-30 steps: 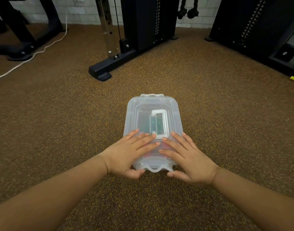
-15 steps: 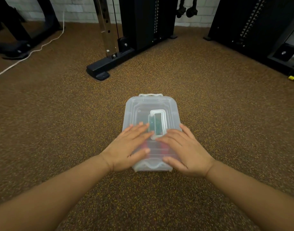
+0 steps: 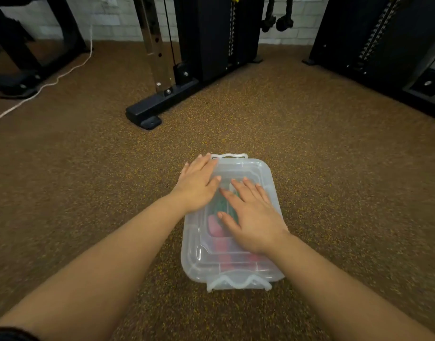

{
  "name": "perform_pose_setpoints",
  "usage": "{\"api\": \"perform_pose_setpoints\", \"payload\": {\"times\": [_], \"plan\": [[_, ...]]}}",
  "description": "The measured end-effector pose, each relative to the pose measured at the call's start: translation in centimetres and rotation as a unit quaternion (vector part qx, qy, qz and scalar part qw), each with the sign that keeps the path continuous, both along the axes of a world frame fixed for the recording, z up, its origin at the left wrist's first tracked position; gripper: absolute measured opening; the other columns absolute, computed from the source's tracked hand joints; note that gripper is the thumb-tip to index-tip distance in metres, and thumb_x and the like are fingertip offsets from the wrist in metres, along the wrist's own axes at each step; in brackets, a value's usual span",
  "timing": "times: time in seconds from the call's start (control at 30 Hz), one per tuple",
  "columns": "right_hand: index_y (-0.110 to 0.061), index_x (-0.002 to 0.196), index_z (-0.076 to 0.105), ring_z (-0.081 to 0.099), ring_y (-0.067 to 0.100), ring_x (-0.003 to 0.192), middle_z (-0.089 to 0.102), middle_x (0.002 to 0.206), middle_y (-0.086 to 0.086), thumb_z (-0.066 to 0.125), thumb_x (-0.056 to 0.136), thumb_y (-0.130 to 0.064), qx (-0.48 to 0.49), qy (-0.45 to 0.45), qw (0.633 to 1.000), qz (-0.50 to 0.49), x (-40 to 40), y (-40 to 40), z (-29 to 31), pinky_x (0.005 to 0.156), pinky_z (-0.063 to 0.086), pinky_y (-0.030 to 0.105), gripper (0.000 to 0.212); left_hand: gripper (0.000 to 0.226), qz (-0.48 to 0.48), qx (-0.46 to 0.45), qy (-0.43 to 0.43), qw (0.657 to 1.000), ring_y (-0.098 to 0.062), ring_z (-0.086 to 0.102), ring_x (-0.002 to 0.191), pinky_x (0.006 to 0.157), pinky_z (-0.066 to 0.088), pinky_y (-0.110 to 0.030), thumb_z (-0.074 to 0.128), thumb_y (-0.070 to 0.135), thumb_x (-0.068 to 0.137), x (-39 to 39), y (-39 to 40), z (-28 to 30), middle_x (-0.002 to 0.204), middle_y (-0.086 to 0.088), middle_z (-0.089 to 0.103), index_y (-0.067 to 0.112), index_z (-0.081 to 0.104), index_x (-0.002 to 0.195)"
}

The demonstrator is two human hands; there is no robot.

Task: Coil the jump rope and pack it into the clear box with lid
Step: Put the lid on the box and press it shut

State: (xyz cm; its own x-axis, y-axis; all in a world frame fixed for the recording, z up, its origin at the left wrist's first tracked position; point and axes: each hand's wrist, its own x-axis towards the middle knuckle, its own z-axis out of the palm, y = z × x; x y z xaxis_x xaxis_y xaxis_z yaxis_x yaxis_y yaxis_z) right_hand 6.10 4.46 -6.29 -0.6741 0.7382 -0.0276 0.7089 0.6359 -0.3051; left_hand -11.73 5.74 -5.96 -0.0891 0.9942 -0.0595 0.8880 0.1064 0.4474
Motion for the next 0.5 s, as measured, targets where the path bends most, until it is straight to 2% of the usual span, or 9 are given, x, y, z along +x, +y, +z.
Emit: {"api": "perform_pose_setpoints", "payload": {"times": [0.07,0.17,0.3,0.4,0.43,0.5], "plan": [[-0.031,0.147,0.024,-0.008,0.021,0.148,0.008,0.161,0.002,0.026,0.095,-0.053,-0.001,0.008,1.000,-0.002,0.2,-0.3,0.0,0.120,-0.007,0.040,0.057,0.058,-0.002,-0.008,0.016,1.000,-0.018,0.003,0.147,0.117,-0.002,-0.039,0.036,0.036,0.097,0.0,1.7,0.2,0.161,-0.003,0.008,0.018,0.018,0.150],[-0.033,0.144,0.032,-0.008,0.020,0.148,0.009,0.161,0.001,0.025,0.095,-0.054,-0.001,0.013,1.000,-0.005,0.1,-0.5,0.1,0.120,-0.008,0.040,0.054,0.068,0.007,-0.035,0.024,0.999,-0.022,0.015,0.146,0.118,0.012,-0.041,0.040,0.047,0.094,-0.4,4.5,0.3,0.159,-0.006,0.016,0.016,0.017,0.150],[-0.034,0.144,0.031,-0.008,0.022,0.148,0.009,0.161,0.002,0.023,0.095,-0.056,-0.004,0.010,1.000,-0.008,0.1,-0.5,0.2,0.120,-0.007,0.041,0.055,0.082,0.002,-0.077,0.018,0.997,-0.026,0.030,0.140,0.113,0.027,-0.040,0.046,0.065,0.083,-0.7,7.0,0.4,0.154,-0.009,0.029,0.018,0.029,0.147],[-0.034,0.145,0.029,-0.008,0.022,0.148,0.008,0.161,0.003,0.023,0.095,-0.055,-0.003,0.008,1.000,-0.007,0.0,-0.6,0.2,0.120,-0.007,0.042,0.054,0.069,-0.002,-0.082,0.006,0.997,-0.025,0.049,0.121,0.101,0.040,-0.039,0.051,0.069,0.078,-0.8,7.4,0.4,0.131,-0.006,0.049,0.028,0.050,0.133],[-0.034,0.145,0.029,-0.008,0.022,0.148,0.009,0.161,0.003,0.023,0.095,-0.055,-0.002,0.010,1.000,-0.008,0.0,-0.6,0.2,0.120,-0.007,0.042,0.054,0.062,0.000,-0.071,-0.016,0.997,-0.023,0.052,0.114,0.097,0.042,-0.039,0.054,0.067,0.077,-0.8,7.4,0.4,0.119,-0.002,0.051,0.030,0.056,0.126],[-0.034,0.145,0.029,-0.006,0.023,0.148,0.010,0.161,0.003,0.024,0.095,-0.055,0.004,0.008,1.000,-0.008,0.0,-0.6,0.2,0.120,-0.007,0.041,0.054,0.053,0.012,-0.049,-0.066,0.997,-0.020,0.053,0.109,0.095,0.043,-0.038,0.061,0.062,0.075,-0.9,7.2,0.2,0.108,0.003,0.049,0.032,0.061,0.119]]}}
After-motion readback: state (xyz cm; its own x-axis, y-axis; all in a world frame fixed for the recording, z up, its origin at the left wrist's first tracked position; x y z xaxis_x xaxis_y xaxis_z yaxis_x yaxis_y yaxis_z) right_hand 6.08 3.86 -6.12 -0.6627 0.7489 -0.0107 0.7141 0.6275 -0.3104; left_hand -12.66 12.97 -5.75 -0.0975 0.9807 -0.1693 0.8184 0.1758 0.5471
